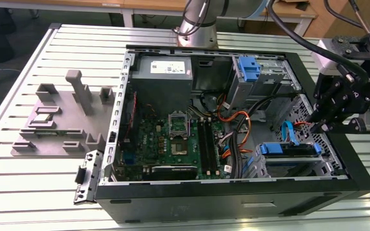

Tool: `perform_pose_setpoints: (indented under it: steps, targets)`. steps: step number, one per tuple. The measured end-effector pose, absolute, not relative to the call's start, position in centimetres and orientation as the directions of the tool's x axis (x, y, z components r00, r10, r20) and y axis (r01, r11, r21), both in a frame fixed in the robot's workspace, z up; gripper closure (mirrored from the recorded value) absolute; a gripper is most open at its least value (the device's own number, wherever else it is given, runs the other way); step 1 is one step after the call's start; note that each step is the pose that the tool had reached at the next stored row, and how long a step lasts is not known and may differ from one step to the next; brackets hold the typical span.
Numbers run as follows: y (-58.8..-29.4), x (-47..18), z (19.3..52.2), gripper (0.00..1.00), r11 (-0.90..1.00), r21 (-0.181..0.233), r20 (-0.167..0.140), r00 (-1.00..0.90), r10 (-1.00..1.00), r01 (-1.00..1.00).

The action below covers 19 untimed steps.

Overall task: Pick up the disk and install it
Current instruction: 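Insert the second disk wire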

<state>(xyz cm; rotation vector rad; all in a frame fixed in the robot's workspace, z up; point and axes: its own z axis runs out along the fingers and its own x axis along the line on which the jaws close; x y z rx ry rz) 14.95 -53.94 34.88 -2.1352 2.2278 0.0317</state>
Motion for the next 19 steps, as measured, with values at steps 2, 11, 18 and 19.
perform_pose_setpoints:
  steps: [2,11,18,19]
  targets:
    - [-53.92,15.03,34.81,0.69,0.043,-0.024,-0.054,-0.042,-0.998,-0.999]
    - [-53.83,15.4,34.46,0.69,0.043,-0.024,-0.054,-0.042,-0.998,-0.999]
    - [-53.82,15.4,34.41,0.71,0.043,-0.024,-0.054,-0.042,-0.998,-0.999]
    - [-53.81,15.4,34.41,0.71,0.043,-0.024,-0.054,-0.042,-0.998,-0.999]
